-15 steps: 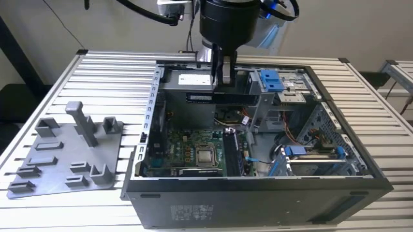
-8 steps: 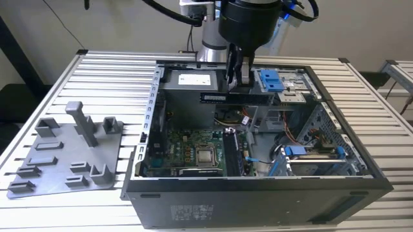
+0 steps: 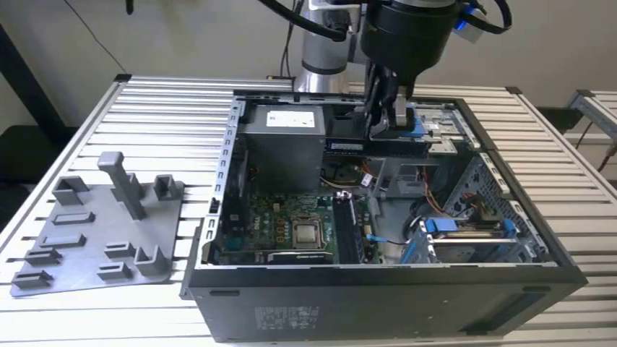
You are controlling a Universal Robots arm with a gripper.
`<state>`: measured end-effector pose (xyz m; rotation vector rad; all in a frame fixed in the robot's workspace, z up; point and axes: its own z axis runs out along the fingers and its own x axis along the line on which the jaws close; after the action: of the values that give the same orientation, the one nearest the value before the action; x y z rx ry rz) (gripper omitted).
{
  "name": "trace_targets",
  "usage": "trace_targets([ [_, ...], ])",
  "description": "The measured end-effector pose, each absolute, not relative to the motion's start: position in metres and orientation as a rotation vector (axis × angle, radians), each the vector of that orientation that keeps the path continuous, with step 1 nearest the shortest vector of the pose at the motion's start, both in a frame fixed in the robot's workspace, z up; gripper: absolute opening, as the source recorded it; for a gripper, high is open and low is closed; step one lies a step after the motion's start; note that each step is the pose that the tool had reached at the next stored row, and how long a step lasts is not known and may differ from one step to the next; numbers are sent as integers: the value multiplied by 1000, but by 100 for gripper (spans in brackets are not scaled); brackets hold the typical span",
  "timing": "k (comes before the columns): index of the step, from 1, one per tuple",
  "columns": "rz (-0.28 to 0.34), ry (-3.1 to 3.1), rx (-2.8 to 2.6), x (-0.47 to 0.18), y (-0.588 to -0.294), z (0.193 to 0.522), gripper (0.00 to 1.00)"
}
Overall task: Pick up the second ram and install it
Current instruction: 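Pick up the second ram and move it above second insertion slot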
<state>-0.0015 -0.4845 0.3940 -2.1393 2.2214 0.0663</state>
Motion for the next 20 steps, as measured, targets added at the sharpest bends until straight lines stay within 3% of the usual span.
trace_targets([
  [20,66,2221,-2139,1,-478,394,14],
])
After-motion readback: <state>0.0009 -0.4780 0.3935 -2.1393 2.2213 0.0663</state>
